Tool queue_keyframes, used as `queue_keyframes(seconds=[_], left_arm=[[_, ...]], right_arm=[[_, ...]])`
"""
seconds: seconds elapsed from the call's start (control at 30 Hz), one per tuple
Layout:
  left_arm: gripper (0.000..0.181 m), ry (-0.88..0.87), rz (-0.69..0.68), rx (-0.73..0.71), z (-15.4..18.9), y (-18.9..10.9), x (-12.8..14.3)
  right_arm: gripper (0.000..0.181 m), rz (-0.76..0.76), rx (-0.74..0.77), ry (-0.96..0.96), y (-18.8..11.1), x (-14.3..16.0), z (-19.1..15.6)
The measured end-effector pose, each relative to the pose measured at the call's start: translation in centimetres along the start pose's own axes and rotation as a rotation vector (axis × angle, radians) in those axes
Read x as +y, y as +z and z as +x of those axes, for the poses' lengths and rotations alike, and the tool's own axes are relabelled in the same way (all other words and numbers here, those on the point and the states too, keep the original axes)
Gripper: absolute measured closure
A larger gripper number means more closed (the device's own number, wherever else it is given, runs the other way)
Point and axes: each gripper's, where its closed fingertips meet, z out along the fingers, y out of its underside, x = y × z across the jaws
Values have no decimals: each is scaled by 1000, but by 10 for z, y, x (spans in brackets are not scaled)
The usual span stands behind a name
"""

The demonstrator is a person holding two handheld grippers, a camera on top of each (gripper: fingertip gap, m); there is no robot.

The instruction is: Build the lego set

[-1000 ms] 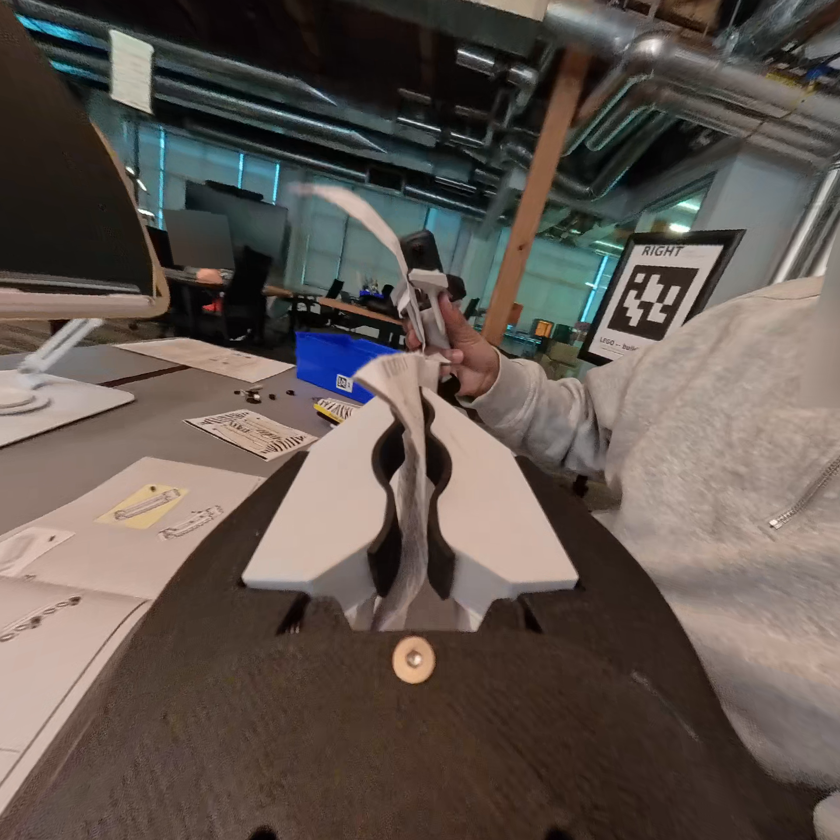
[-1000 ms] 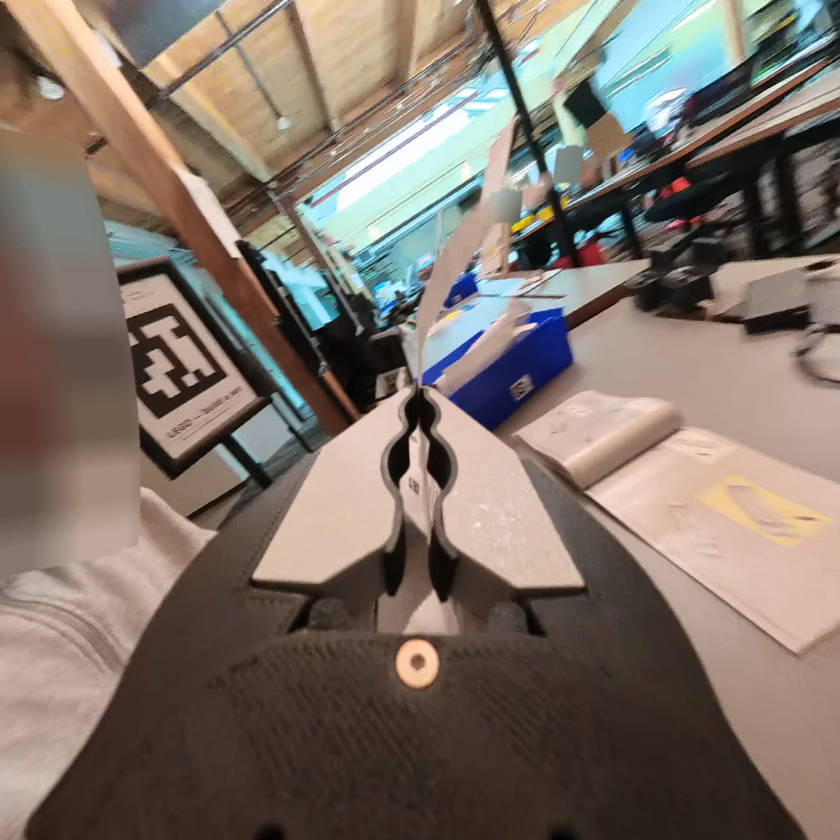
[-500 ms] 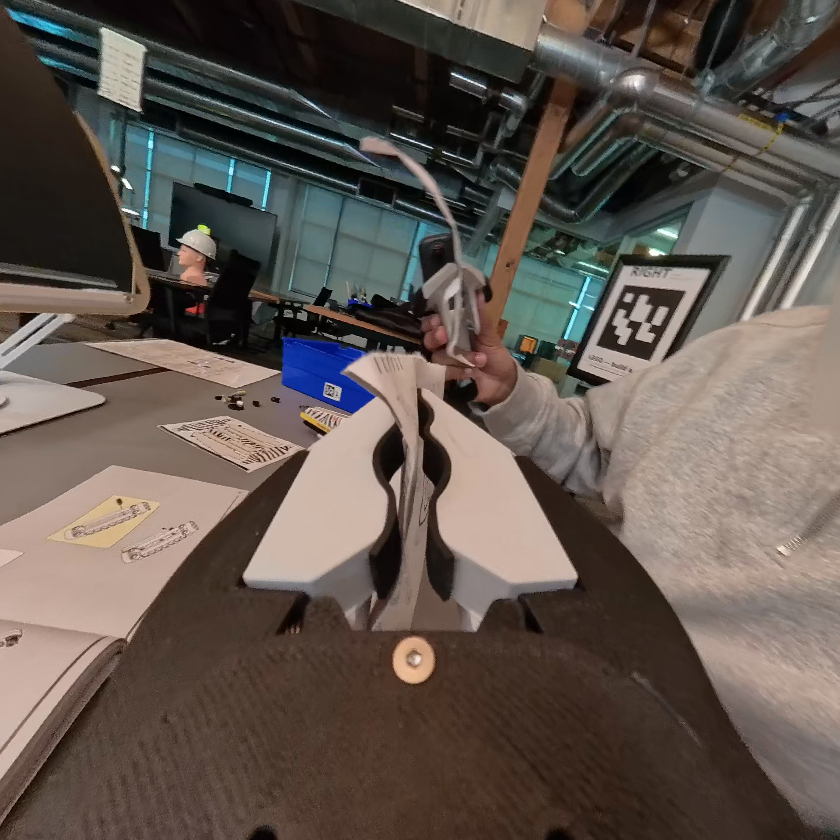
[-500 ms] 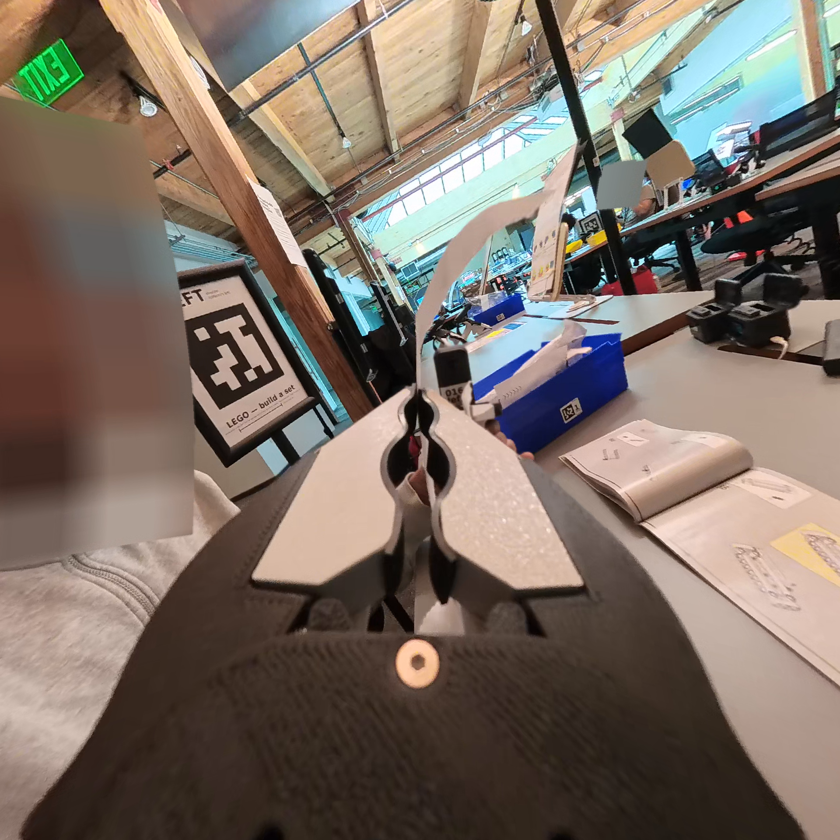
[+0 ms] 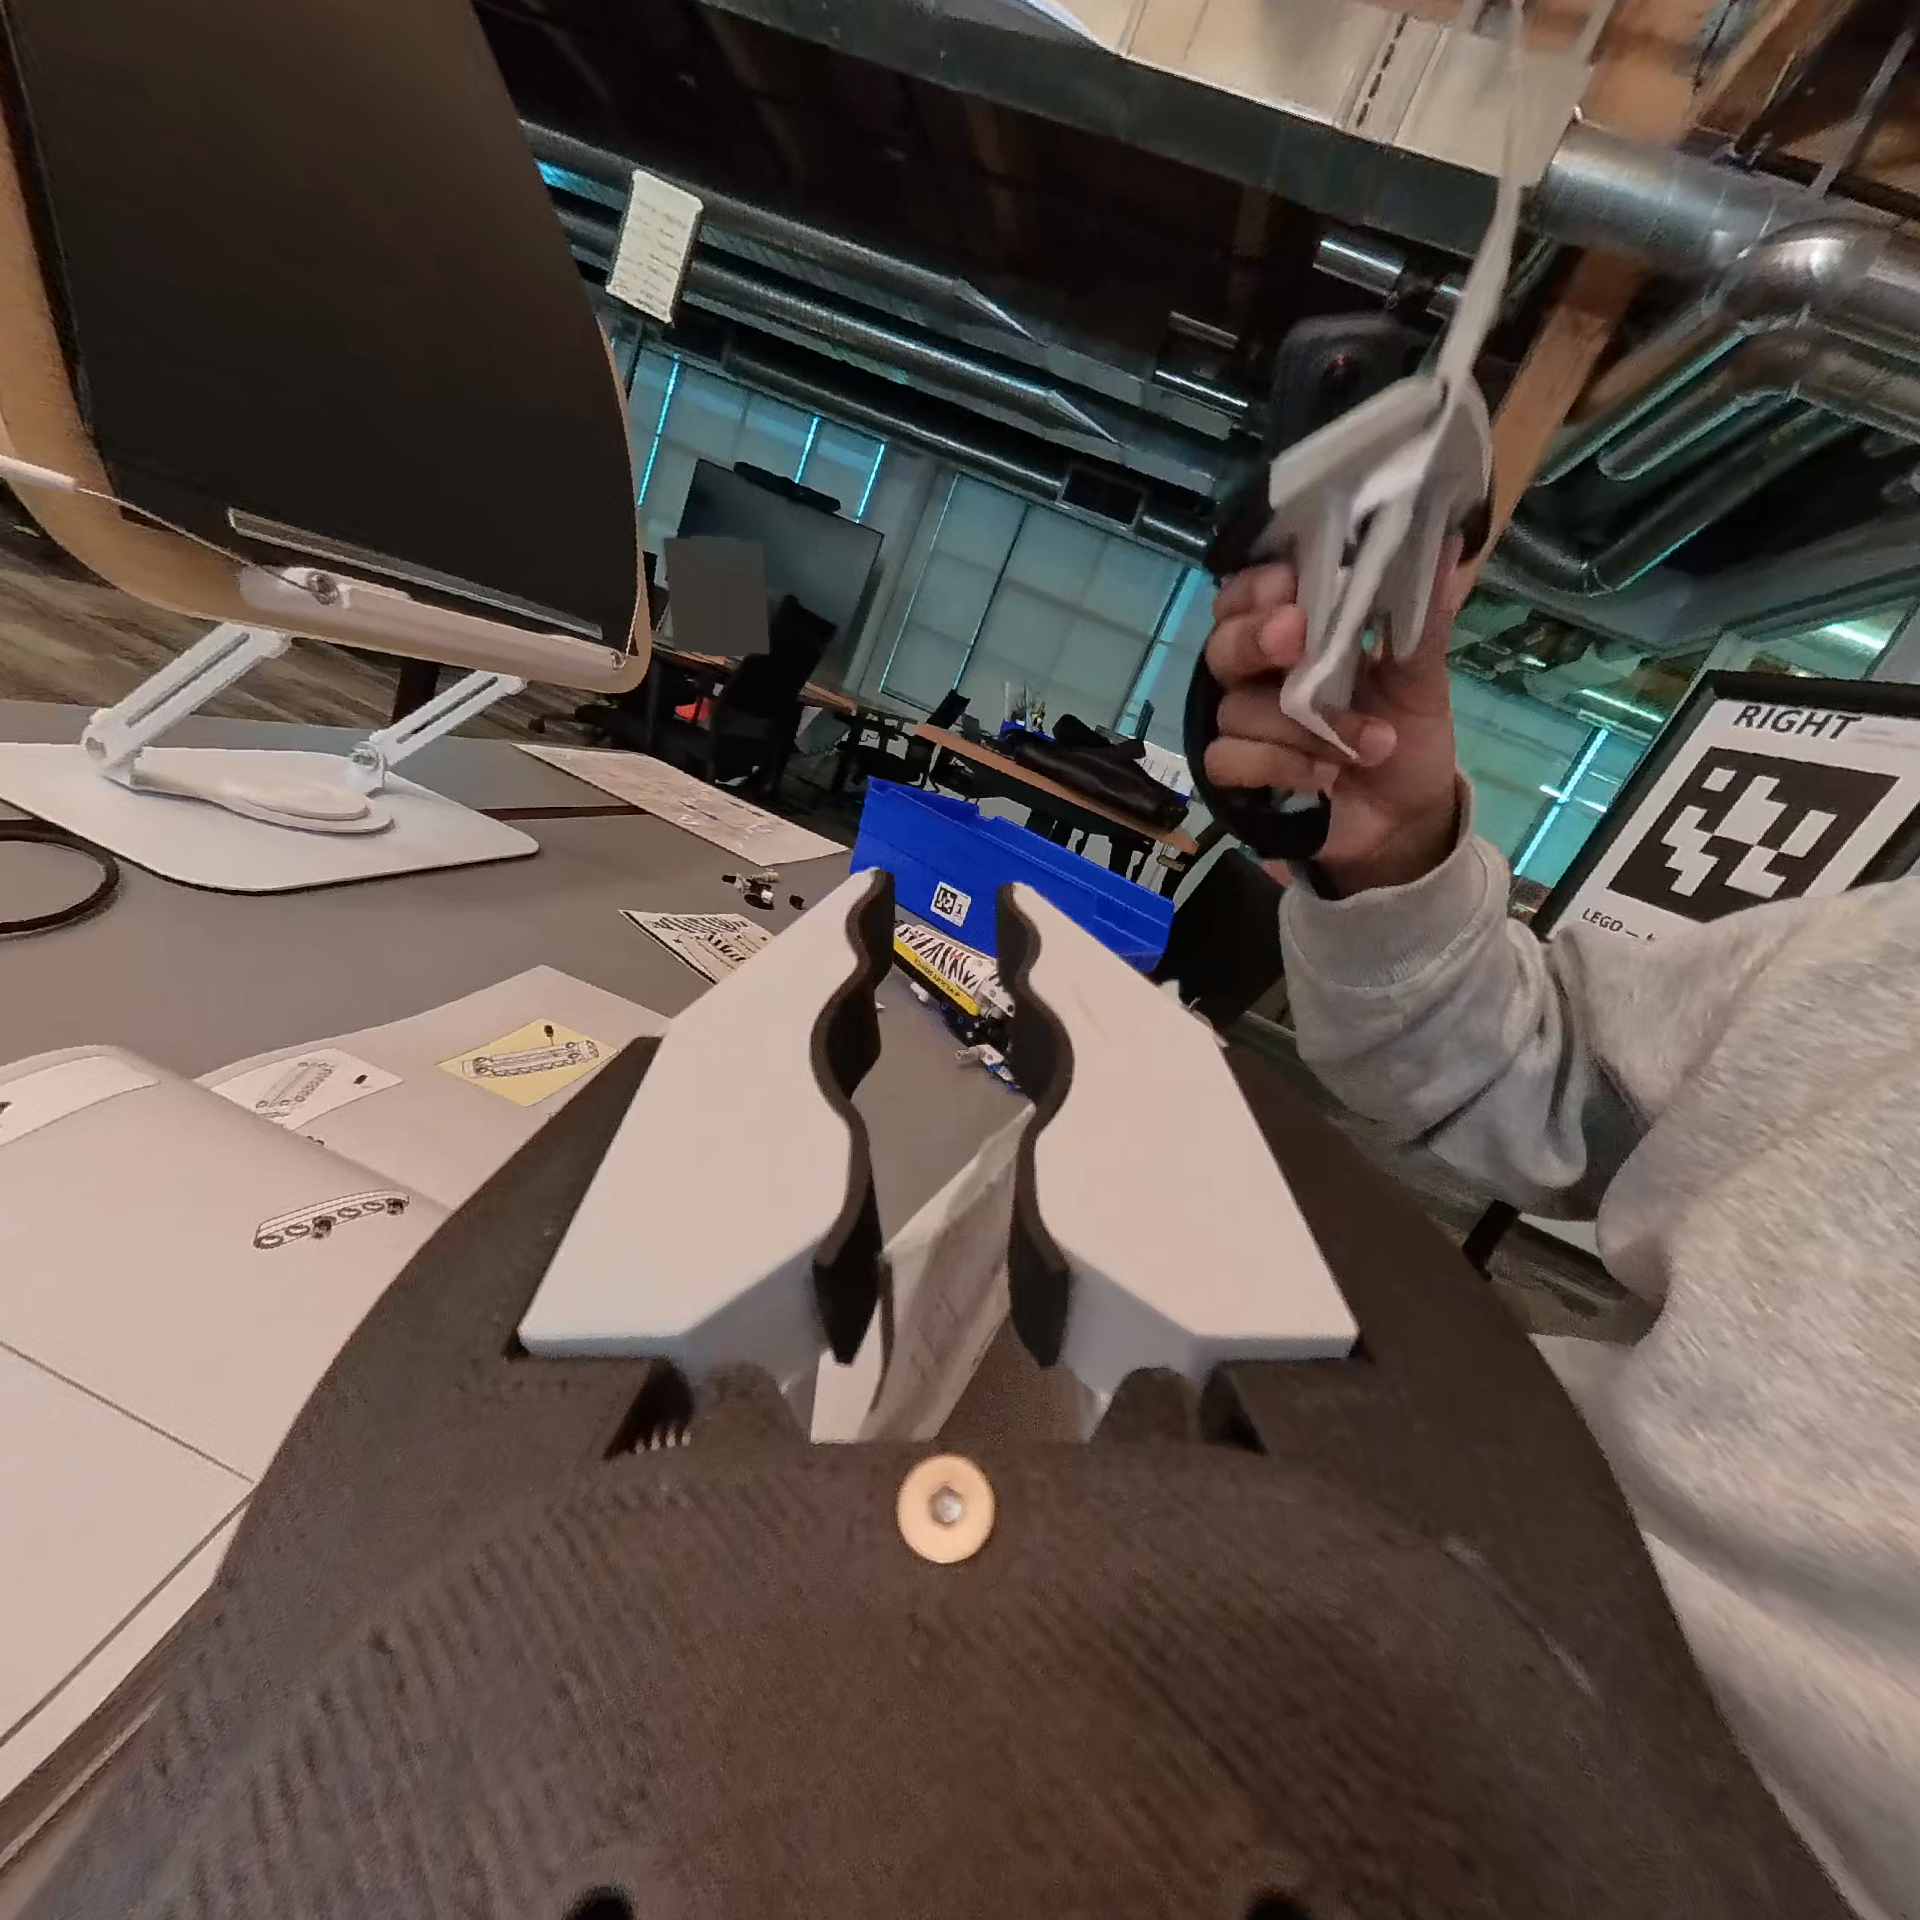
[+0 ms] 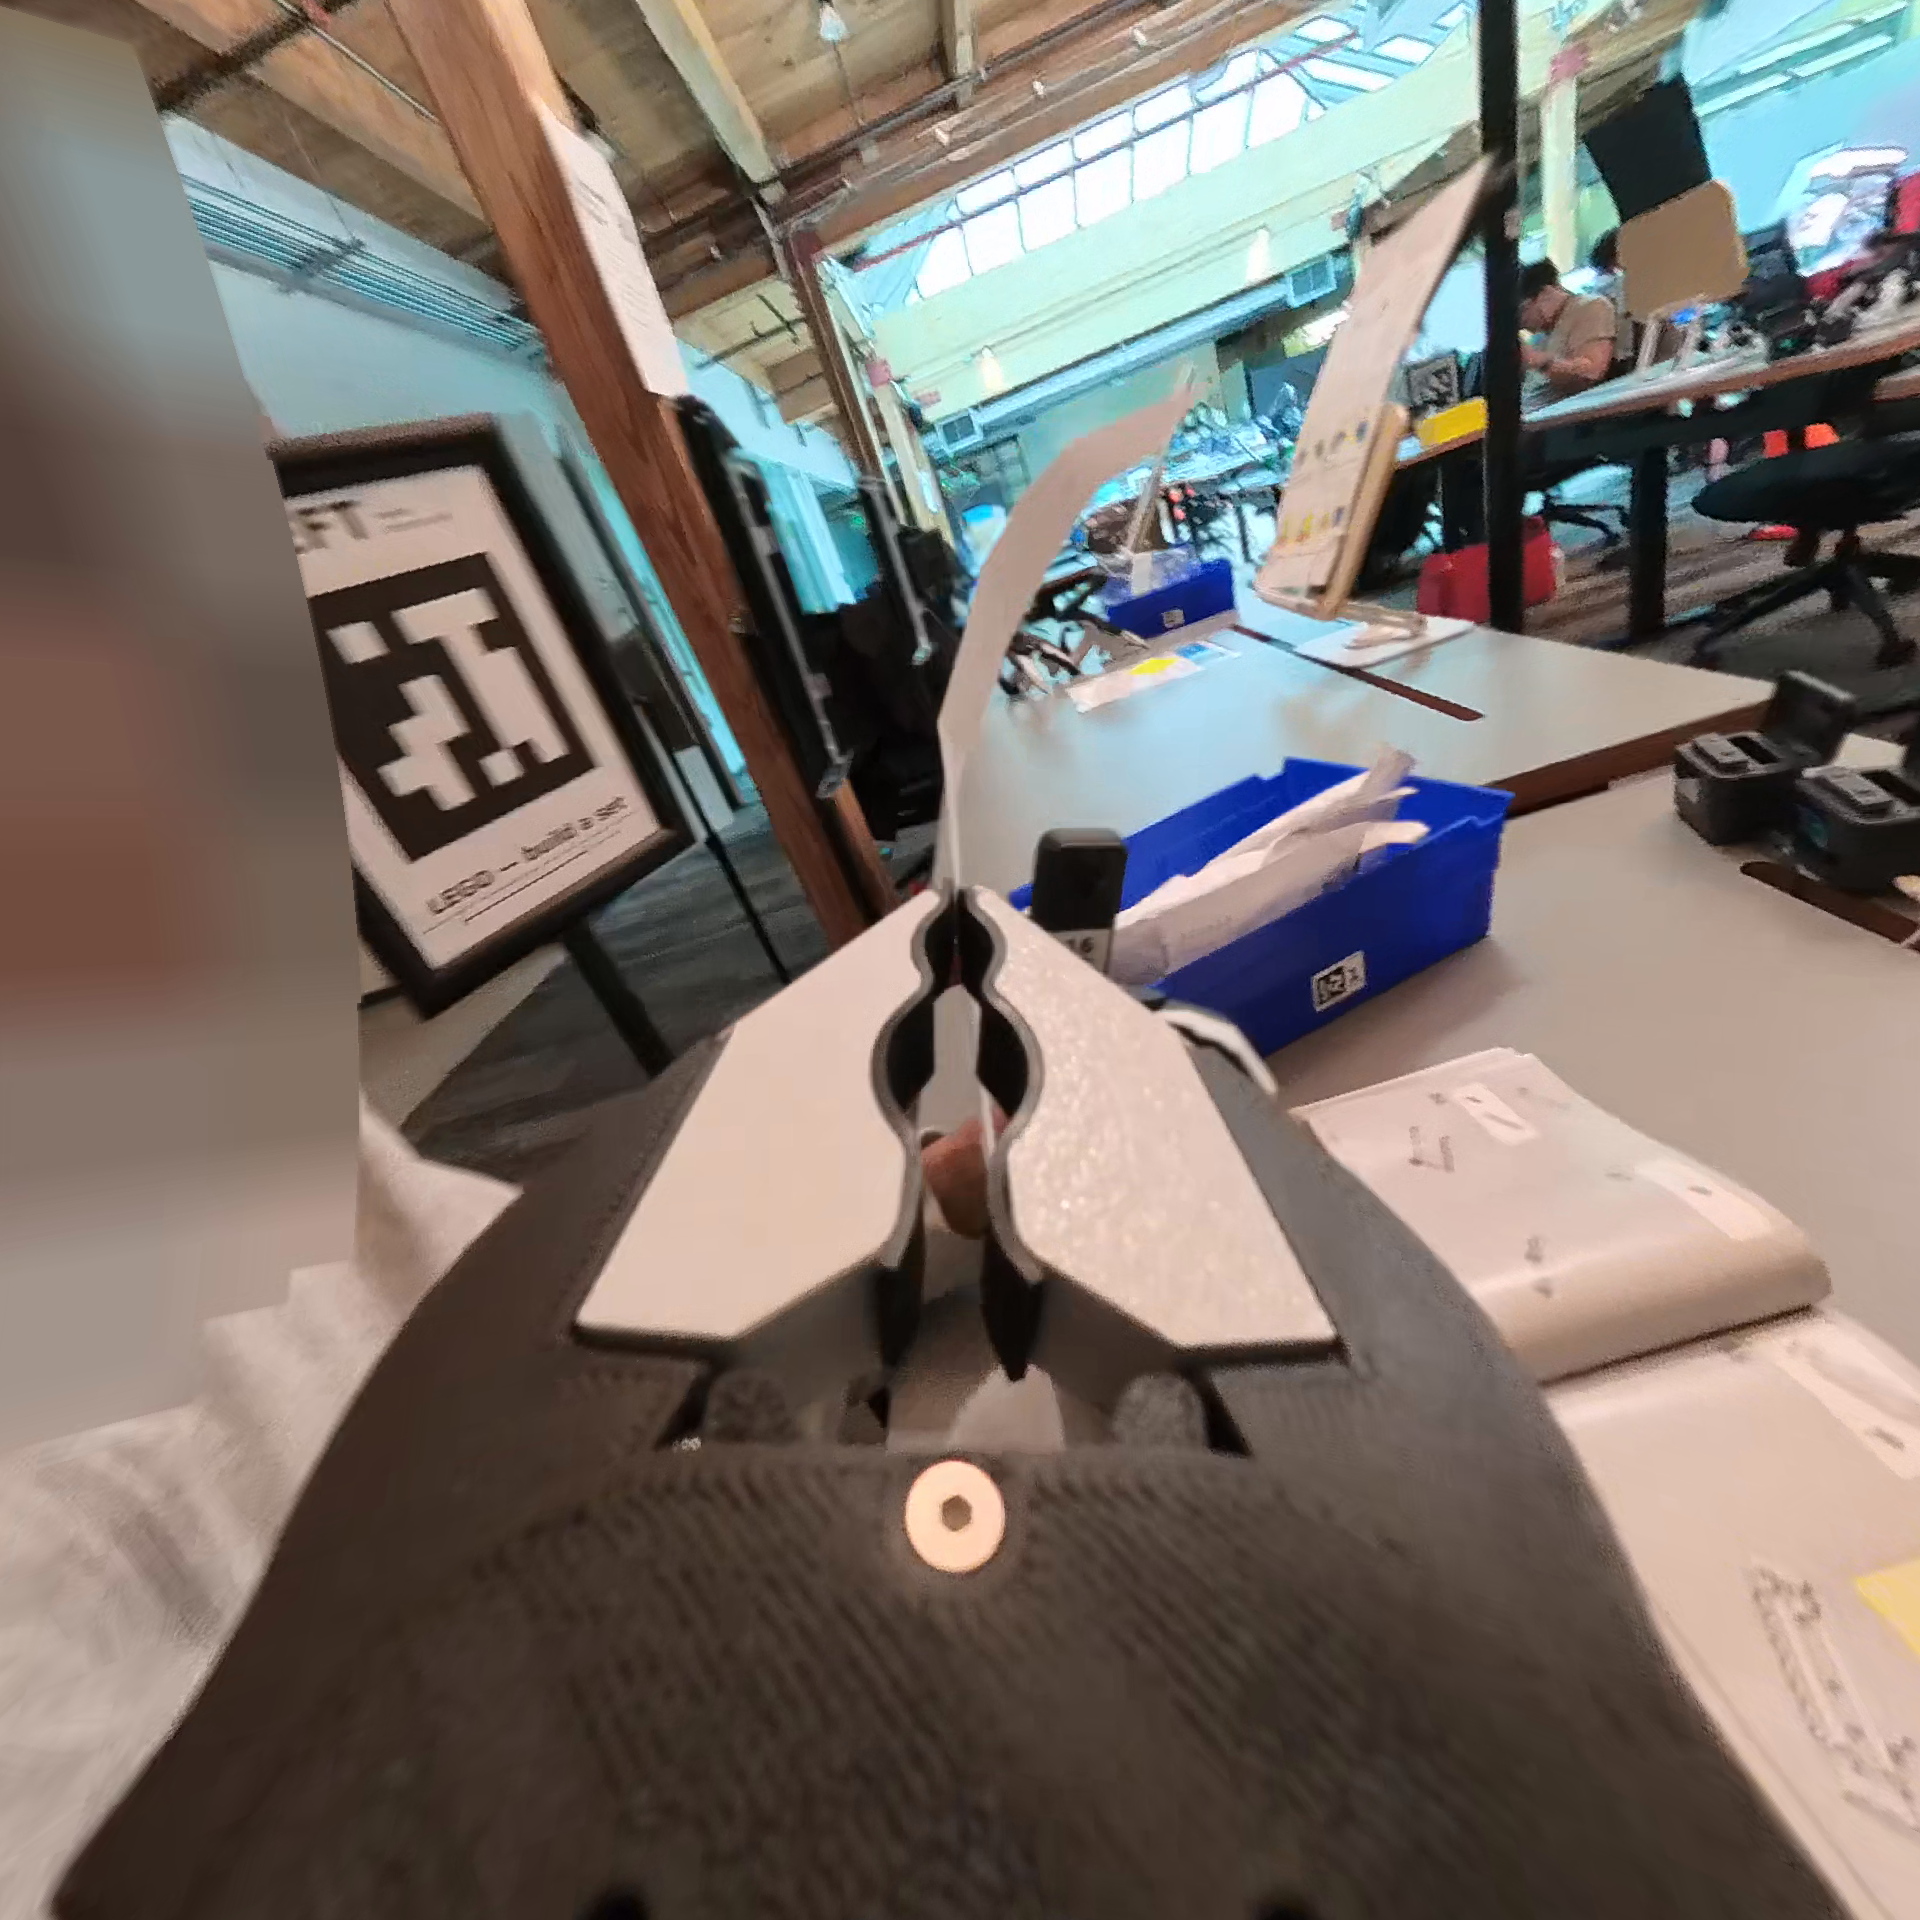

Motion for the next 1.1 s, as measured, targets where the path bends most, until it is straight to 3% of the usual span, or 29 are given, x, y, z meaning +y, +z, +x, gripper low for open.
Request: queue_keyframes(seconds=[0.03,0.13,0.27,0.37,0.5,0.63,0.7,0.87,1.0,1.1], left_arm=[[165,-2,6,2,0,-1,-1],[165,1,22,-10,-4,-1,-1],[167,-8,0,-39,-14,-4,7],[170,4,-6,-38,-15,-8,8],[178,3,57,-9,-16,-13,3],[181,-10,63,16,-14,-12,3],[181,-3,59,8,-15,-13,3],[181,4,71,-10,-17,-15,2],[181,-2,72,-4,-17,-15,2],[181,-2,72,-2,-17,-16,2]], right_arm=[[181,-18,21,5,18,-3,7],[181,-70,1,76,86,-9,23],[181,-133,-104,312,186,-16,44],[181,-270,-46,319,252,3,77],[181,-330,82,415,317,36,123],[170,-345,159,526,362,65,151],[153,-348,229,514,376,78,165],[138,-459,168,465,383,94,151],[138,-499,35,484,360,80,123],[140,-492,-138,502,319,55,82]])
